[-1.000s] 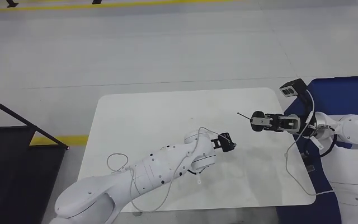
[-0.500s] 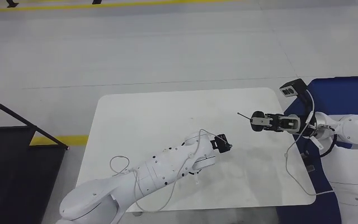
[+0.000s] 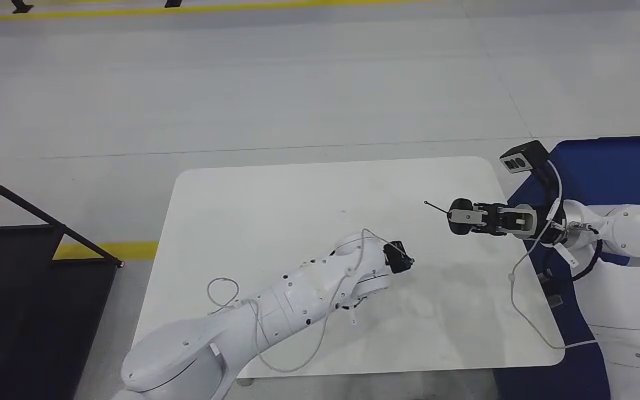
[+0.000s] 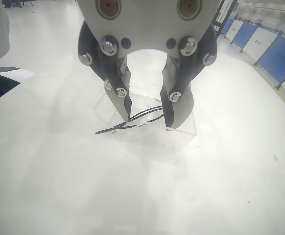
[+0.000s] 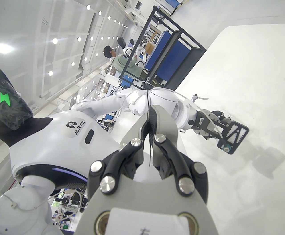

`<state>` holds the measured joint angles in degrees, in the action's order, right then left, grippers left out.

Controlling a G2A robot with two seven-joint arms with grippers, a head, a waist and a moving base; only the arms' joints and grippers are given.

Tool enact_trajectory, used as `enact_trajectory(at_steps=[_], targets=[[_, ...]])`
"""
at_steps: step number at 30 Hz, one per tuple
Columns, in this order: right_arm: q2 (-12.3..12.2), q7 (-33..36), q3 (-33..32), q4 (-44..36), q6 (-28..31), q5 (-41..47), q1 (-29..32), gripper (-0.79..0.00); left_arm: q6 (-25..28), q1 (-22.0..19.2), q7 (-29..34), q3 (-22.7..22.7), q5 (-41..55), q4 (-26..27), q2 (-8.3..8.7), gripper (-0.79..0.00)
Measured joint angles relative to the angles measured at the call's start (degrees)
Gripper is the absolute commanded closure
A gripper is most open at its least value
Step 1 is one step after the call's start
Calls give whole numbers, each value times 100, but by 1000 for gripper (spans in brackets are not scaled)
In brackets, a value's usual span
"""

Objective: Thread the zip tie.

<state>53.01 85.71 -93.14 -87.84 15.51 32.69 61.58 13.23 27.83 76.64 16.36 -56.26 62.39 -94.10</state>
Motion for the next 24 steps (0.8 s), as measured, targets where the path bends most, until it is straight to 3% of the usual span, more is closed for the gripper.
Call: enact_trajectory(at_steps=[13,17,20,24], targets=[[0,0,0,0,0,0,0,0,88,24,-89,82,-125,-299,-203,-256],[0,0,0,0,0,0,0,0,111,33,-86,137,-164,-338,-239,-219],[0,0,0,0,0,0,0,0,142,45,-92,166,-212,-399,-260,-86],[0,0,0,0,0,0,0,0,165,64,-67,179,-284,-456,-298,-65]])
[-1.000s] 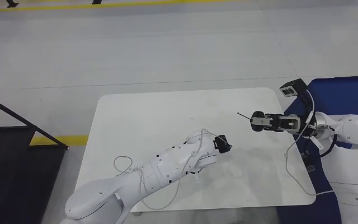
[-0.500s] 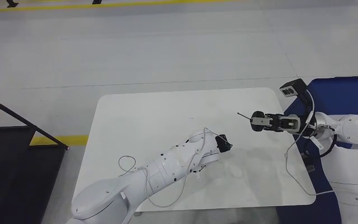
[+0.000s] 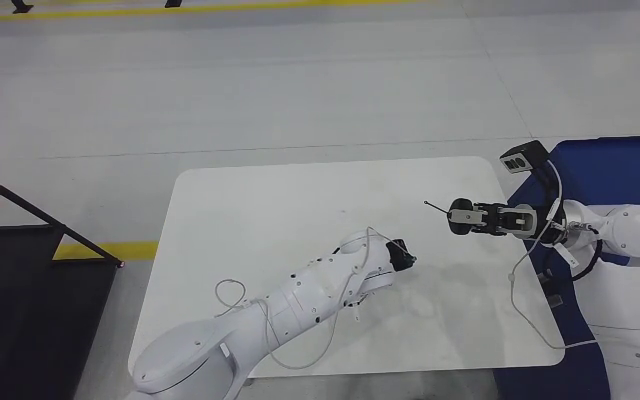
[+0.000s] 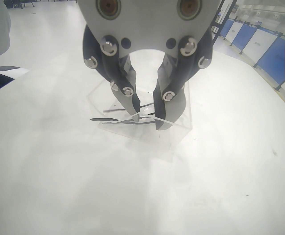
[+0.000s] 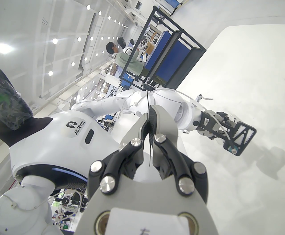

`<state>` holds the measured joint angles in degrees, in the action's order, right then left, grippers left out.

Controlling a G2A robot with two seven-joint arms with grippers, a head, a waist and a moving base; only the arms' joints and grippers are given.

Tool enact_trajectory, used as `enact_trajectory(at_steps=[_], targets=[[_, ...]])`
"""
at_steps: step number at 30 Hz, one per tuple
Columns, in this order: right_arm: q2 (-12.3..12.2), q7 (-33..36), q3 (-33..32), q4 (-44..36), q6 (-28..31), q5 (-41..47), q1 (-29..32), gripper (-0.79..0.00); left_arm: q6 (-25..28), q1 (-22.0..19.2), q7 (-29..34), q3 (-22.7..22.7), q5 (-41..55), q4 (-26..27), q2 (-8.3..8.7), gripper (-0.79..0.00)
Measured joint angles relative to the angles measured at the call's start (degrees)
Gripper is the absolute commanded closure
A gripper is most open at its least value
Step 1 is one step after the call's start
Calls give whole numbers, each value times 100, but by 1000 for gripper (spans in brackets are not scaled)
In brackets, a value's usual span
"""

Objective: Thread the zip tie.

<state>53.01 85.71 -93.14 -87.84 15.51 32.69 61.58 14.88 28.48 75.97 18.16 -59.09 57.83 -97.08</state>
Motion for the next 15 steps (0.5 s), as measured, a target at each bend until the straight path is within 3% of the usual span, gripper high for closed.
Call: enact_trajectory(at_steps=[11,15], targets=[[0,0,0,0,0,0,0,0,52,54,113,106,-158,51,-61,-188],[0,0,0,0,0,0,0,0,113,109,153,122,-203,109,-76,-179]])
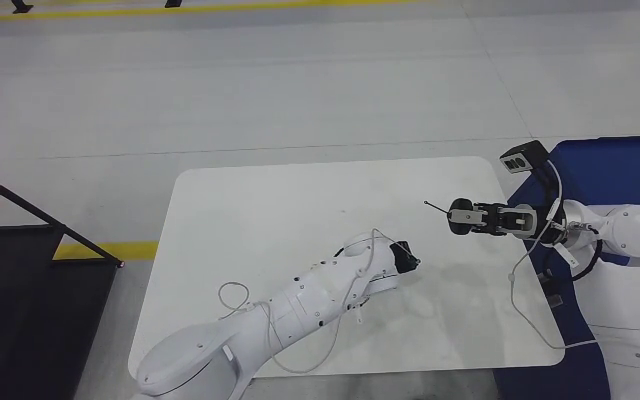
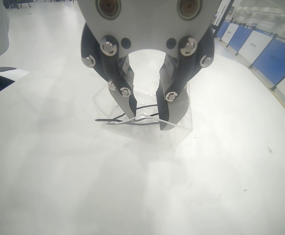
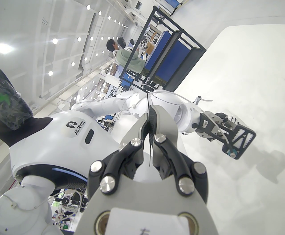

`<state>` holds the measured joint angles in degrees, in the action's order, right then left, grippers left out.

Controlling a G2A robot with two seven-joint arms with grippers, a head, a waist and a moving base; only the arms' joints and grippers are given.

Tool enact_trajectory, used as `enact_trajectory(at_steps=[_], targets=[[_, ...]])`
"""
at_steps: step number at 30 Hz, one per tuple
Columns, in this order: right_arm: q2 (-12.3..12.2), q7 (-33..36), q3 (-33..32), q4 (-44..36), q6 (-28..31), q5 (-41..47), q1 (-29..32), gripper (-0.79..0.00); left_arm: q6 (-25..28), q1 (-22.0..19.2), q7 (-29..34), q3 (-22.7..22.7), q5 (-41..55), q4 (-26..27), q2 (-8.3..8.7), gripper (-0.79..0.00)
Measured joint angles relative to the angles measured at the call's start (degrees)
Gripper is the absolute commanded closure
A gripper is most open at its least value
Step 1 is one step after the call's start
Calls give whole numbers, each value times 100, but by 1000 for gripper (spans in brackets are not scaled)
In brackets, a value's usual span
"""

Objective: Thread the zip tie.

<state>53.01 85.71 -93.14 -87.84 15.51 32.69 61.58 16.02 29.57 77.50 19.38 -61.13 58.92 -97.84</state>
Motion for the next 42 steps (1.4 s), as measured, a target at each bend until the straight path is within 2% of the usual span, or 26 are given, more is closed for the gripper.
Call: enact_trajectory(at_steps=[10,14,15,19,22,23,26,30,38,42], targets=[[0,0,0,0,0,0,0,0,73,55,85,49,-128,-114,-67,-185],[0,0,0,0,0,0,0,0,68,11,154,127,-134,-94,-97,-132],[0,0,0,0,0,0,0,0,65,-1,218,149,-141,-50,-97,-163],[0,0,0,0,0,0,0,0,60,-7,542,288,-137,230,-54,-163],[0,0,0,0,0,0,0,0,157,60,814,355,-138,419,2,-120],[0,0,0,0,0,0,0,0,174,86,896,352,-170,454,25,-129],[0,0,0,0,0,0,0,0,147,120,937,318,-161,459,76,-89],[0,0,0,0,0,0,0,0,153,95,923,236,-82,388,105,-114],[0,0,0,0,0,0,0,0,204,-57,873,-35,160,53,48,-234],[0,0,0,0,0,0,0,0,232,-126,845,-114,233,-43,-7,-231]])
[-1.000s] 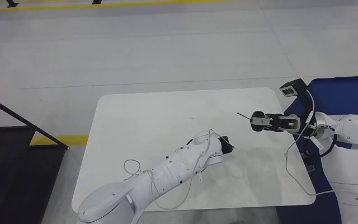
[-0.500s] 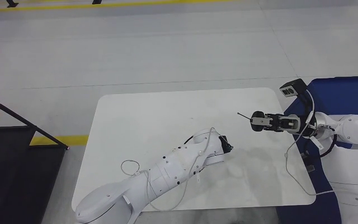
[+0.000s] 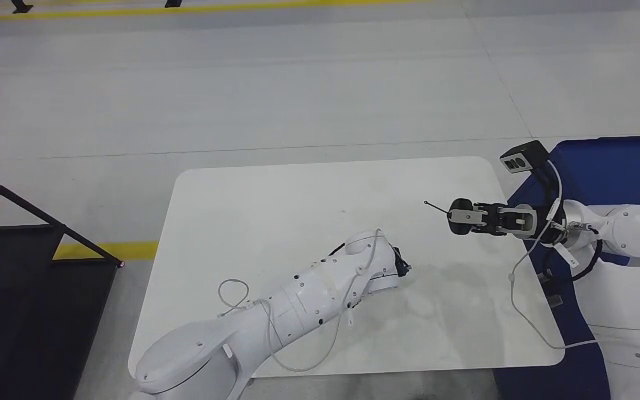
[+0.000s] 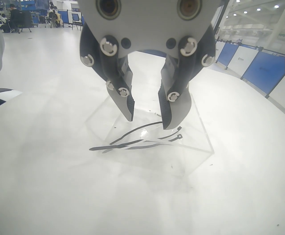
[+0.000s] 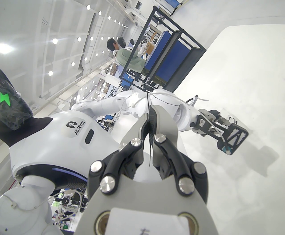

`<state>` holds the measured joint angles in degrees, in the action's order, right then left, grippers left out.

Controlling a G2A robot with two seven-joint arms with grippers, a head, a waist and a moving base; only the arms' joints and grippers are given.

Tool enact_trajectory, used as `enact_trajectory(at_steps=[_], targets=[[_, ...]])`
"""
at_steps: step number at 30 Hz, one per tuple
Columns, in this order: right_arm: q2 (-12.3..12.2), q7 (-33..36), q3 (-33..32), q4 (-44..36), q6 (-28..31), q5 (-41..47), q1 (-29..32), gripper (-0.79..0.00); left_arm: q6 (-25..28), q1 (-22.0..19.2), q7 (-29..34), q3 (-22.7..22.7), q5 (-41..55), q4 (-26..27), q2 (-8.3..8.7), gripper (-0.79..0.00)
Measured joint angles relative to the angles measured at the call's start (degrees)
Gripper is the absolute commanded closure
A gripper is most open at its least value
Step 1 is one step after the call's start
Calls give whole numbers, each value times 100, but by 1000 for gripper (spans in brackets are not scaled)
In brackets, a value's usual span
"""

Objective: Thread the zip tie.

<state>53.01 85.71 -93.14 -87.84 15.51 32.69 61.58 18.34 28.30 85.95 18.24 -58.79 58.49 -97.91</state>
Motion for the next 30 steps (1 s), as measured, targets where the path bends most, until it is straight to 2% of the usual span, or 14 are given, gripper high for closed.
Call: enact_trajectory(at_steps=[12,18,20,23,30], targets=[[0,0,0,0,0,0,0,0,116,-127,-116,-228,172,-406,-183,-215],[0,0,0,0,0,0,0,0,163,-176,-163,-306,244,-606,-265,-135],[0,0,0,0,0,0,0,0,176,-193,-176,-321,256,-662,-290,-58],[0,0,0,0,0,0,0,0,183,-208,-184,-333,263,-697,-322,0],[0,0,0,0,0,0,0,0,180,-243,-180,-292,249,-716,-357,0]])
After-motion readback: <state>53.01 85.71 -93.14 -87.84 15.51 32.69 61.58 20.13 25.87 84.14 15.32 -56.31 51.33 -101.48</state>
